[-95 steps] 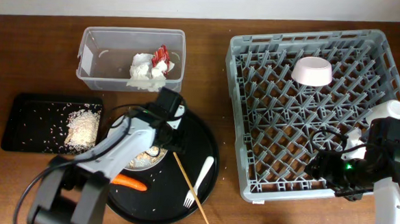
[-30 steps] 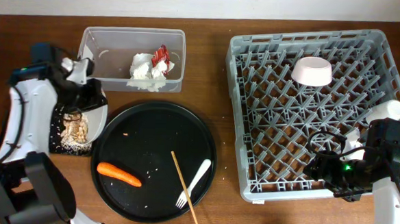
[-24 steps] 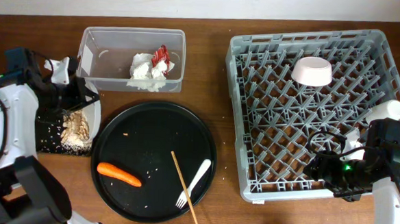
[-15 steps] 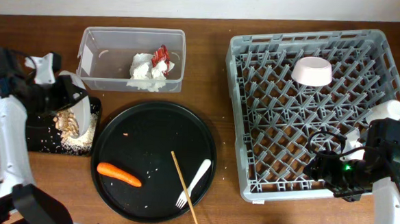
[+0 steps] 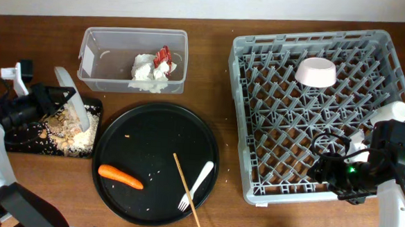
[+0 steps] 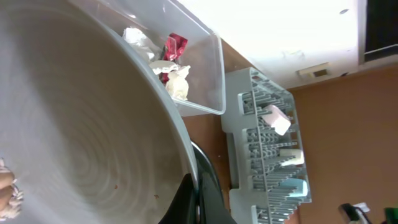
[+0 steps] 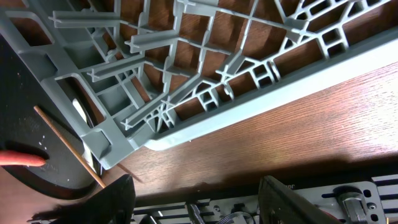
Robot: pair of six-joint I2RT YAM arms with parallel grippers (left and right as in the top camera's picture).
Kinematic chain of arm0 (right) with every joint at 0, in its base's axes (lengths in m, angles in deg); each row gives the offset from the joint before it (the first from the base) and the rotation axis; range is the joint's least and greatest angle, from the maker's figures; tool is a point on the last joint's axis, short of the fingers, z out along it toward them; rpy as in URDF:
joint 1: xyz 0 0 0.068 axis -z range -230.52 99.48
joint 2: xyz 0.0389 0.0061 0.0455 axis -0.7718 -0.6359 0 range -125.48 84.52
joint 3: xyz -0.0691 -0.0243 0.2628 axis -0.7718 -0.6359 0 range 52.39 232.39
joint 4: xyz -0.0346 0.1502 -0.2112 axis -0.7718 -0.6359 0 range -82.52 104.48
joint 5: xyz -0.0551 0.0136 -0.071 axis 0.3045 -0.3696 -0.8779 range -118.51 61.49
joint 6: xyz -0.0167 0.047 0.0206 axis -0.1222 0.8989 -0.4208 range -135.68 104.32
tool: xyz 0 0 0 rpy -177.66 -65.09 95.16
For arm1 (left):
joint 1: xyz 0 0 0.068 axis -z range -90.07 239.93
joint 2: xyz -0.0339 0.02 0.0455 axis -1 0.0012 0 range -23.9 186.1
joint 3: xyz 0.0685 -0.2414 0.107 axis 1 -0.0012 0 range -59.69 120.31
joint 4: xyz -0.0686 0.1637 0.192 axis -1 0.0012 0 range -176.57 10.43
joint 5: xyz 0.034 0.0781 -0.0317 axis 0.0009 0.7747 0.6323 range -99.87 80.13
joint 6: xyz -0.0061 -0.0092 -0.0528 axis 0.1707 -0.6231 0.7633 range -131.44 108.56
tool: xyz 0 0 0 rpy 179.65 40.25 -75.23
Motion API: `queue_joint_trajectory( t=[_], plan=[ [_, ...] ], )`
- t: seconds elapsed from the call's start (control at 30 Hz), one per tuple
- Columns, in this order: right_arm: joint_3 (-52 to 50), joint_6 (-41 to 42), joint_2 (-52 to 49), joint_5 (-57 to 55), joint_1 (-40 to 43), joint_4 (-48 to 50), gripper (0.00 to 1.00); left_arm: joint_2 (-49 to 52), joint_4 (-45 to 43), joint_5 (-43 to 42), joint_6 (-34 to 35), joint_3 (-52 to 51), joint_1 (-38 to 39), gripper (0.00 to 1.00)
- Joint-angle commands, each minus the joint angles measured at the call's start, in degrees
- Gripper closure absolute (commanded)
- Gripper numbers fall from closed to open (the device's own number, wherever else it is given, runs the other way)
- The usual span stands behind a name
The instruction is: Sort waste into correct bins and load items into the dishwasher rack
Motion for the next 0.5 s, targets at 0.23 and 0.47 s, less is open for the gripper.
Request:
queue_joint_trajectory(
  t=[0.23, 0.47],
  plan=[
    [-0.1, -0.2, 0.5, -0.1, 0.1, 0.0, 0.32, 2.3, -0.3, -2.1, 0.2, -1.4, -1.9, 1.00],
    [-0.1, -0.2, 0.5, -0.1, 0.1, 0.0, 0.33, -3.5, 5.7, -3.3, -2.2, -1.5, 2.3, 1.00]
  ],
)
